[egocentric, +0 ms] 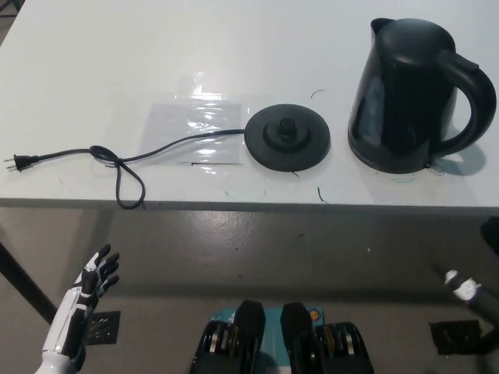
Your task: A kettle and its base are kept separately on the desk infront of the robot and the robot uses its right hand to lift the kettle by its handle and places it on its base to align it correctly.
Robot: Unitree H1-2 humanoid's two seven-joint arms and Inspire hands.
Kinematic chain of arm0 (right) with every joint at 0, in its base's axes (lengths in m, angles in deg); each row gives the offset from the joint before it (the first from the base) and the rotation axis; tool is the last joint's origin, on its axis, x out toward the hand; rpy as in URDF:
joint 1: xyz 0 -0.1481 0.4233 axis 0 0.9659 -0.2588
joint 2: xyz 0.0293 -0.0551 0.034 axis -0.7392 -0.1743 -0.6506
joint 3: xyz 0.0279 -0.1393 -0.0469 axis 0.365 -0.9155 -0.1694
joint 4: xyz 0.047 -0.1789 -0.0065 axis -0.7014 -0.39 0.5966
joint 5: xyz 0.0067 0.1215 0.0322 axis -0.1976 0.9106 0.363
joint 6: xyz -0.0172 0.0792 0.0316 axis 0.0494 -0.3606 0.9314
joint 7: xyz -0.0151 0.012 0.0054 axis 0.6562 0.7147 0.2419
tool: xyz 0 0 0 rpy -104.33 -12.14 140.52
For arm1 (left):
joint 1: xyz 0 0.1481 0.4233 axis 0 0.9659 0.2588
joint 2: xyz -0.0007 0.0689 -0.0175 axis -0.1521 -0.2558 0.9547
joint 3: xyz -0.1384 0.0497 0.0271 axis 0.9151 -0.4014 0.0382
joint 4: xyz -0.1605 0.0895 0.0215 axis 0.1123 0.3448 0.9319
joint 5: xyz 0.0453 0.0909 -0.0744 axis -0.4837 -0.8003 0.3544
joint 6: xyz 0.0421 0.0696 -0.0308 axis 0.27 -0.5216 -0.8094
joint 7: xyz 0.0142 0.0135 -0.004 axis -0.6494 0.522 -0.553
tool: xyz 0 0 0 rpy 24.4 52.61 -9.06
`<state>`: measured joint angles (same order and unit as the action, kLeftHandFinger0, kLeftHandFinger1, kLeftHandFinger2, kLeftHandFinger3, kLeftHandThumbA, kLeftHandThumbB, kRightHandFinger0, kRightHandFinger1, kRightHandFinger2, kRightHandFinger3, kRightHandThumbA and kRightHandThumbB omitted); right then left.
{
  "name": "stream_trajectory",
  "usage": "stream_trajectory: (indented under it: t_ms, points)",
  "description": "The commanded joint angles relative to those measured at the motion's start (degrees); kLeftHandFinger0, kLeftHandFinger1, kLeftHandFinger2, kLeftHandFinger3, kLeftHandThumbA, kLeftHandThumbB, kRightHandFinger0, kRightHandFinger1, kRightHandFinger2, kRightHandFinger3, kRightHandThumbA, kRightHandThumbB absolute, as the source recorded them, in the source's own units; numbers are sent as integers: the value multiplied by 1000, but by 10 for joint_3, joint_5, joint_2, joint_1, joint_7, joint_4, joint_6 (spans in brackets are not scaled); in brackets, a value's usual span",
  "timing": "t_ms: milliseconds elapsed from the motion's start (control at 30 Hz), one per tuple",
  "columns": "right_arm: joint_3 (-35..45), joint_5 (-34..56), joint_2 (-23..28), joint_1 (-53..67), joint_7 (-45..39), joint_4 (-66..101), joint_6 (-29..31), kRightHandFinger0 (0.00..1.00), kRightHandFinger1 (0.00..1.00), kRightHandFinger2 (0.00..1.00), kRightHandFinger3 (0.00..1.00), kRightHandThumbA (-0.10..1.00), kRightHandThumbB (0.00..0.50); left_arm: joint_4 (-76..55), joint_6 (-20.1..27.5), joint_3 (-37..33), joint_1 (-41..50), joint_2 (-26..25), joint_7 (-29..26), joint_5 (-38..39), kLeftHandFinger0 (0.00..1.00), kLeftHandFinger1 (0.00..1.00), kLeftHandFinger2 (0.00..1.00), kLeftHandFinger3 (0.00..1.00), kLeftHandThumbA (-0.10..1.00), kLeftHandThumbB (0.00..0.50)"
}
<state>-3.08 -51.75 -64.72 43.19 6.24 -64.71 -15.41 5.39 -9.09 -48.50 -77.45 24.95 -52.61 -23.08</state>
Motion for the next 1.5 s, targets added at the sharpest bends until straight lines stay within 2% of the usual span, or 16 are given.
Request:
stream_trajectory:
  t_ms: [0,100,233,333,467,500,567,600,733,1000,1100,1267,1367,1467]
  points:
    - [32,31,31,-49,12,47,4,1000,1000,1000,1000,1000,273,-19,19,1,0,-7,9,5,1000,1000,1000,1000,1000,172]
    - [50,65,49,-92,10,54,-44,1000,1000,1000,1000,1000,296,-20,18,0,-3,-9,9,5,1000,1000,1000,1000,1000,169]
    - [58,99,69,-135,-1,29,-71,1000,1000,1000,1000,1000,280,-16,24,0,-3,-9,11,8,1000,1000,1000,1000,1000,157]
    - [57,114,78,-161,-8,0,-82,1000,1000,1000,1000,1000,326,-17,21,0,1,-8,10,5,1000,1000,1000,1000,1000,173]
    - [53,111,88,-203,-15,-48,-88,1000,1000,1000,1000,1000,336,-14,23,0,0,-8,11,7,1000,1000,1000,1000,1000,180]
    - [52,119,89,-217,-19,-62,-94,1000,1000,1000,1000,1000,356,-16,17,-2,1,-8,14,9,1000,1000,1000,1000,1000,184]
    - [49,120,91,-235,-22,-80,-98,1000,1000,1000,1000,1000,351,-17,18,-2,1,-7,14,12,1000,1000,1000,1000,1000,175]
    - [48,120,91,-242,-24,-90,-96,1000,1000,1000,1000,1000,330,-18,19,-2,1,-8,14,11,1000,1000,1000,1000,1000,174]
    - [43,111,91,-268,-25,-121,-88,1000,1000,1000,1000,1000,306,-15,26,-3,0,-8,10,2,1000,1000,1000,1000,1000,187]
    - [35,112,82,-299,-29,-169,-87,1000,1000,1000,1000,1000,358,-12,24,-3,-2,-8,15,13,1000,1000,1000,1000,1000,179]
    - [33,115,76,-310,-28,-191,-80,1000,1000,1000,1000,1000,354,-18,17,-3,-1,-9,14,13,1000,1000,1000,1000,1000,201]
    - [28,108,78,-326,-26,-232,-74,1000,1000,1000,1000,1000,349,-22,15,-4,-1,-11,18,17,1000,1000,1000,1000,1000,201]
    - [26,103,80,-334,-25,-252,-70,1000,1000,1000,1000,1000,342,-19,20,-4,-3,-12,17,15,1000,1000,1000,1000,1000,173]
    - [24,102,84,-343,-27,-283,-61,1000,1000,1000,1000,1000,323,-19,18,-3,-3,-14,18,10,1000,1000,1000,1000,1000,185]
